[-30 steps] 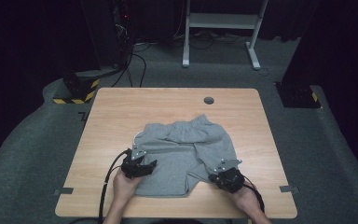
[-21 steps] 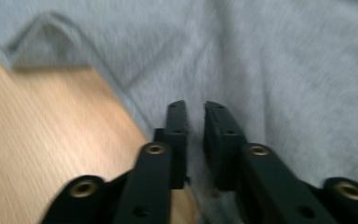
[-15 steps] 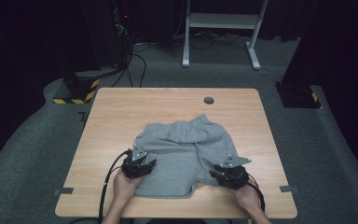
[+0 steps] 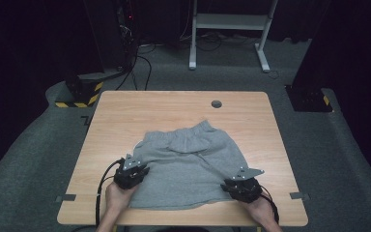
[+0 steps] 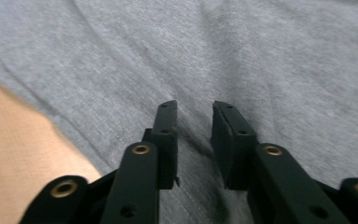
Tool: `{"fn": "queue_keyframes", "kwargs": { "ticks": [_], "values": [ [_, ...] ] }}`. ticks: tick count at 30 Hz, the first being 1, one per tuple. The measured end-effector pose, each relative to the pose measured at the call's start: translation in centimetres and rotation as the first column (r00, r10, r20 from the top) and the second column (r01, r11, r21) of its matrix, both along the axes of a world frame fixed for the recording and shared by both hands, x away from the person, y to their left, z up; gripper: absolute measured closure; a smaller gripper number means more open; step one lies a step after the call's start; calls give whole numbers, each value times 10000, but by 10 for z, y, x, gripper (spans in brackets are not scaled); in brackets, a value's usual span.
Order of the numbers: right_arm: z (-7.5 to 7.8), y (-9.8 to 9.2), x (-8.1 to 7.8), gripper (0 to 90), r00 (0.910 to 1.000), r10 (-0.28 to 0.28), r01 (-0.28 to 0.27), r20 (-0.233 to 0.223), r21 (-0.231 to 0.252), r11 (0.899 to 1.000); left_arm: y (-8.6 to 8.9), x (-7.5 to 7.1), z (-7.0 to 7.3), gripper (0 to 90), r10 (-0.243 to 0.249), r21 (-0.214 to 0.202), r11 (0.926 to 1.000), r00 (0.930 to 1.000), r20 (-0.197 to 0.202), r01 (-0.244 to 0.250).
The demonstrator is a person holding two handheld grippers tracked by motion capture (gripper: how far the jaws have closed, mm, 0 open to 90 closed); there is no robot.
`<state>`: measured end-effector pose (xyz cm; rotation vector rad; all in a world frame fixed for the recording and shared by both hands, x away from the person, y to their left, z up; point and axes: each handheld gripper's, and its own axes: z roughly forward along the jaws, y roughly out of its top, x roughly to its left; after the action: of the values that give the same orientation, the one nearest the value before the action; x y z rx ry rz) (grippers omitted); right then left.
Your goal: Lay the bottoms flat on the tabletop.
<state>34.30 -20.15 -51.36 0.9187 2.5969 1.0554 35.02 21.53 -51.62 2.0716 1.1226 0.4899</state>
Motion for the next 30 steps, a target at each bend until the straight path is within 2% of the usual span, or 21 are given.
{"fn": "queue_keyframes", "kwargs": {
  "ticks": [3,7,9,11,13,15,19,22,24,26,28,30],
  "values": [
    [5,9,8,618,9998,11,-8,201,-114,9999,-2,1,5,644,133,95,9999,9998,150,-134],
    [17,24,32,550,9952,-524,503,828,273,9984,-8,9,9,545,238,-181,9996,9993,289,-233],
    [18,31,49,517,9923,-933,893,820,518,9947,-12,14,8,526,227,-105,9997,9994,244,-224],
    [14,36,65,507,9889,-1315,1285,688,462,9906,-16,19,5,518,267,-37,9996,9996,93,-266],
    [8,39,77,510,9881,-1453,1445,503,194,9893,-18,23,2,517,307,-27,9995,9995,-23,-307],
    [1,38,82,519,9875,-1540,1547,322,-177,9878,-19,27,-2,517,344,39,9994,9994,-97,-343],
    [-2,23,71,529,9828,-1723,1749,671,-345,9840,-22,35,-3,515,279,31,9996,9995,-128,-279],
    [-6,5,55,529,9735,-2051,2074,1006,-124,9782,-27,42,-5,509,175,-81,9998,9998,-69,-176],
    [-5,-6,47,528,9708,-2191,2222,980,-216,9748,-34,48,-5,505,17,-123,9999,9999,-121,-19],
    [-3,-10,45,523,9689,-2344,2379,792,-380,9705,-41,51,-6,495,-121,-132,9998,9999,59,122],
    [1,-10,48,515,9693,-2399,2431,530,-642,9679,-46,51,-8,477,-130,-119,9998,9997,198,132],
    [7,-5,53,514,9715,-2289,2321,621,-517,9713,-46,50,-8,473,-88,-183,9998,9998,161,91]
  ]
}}
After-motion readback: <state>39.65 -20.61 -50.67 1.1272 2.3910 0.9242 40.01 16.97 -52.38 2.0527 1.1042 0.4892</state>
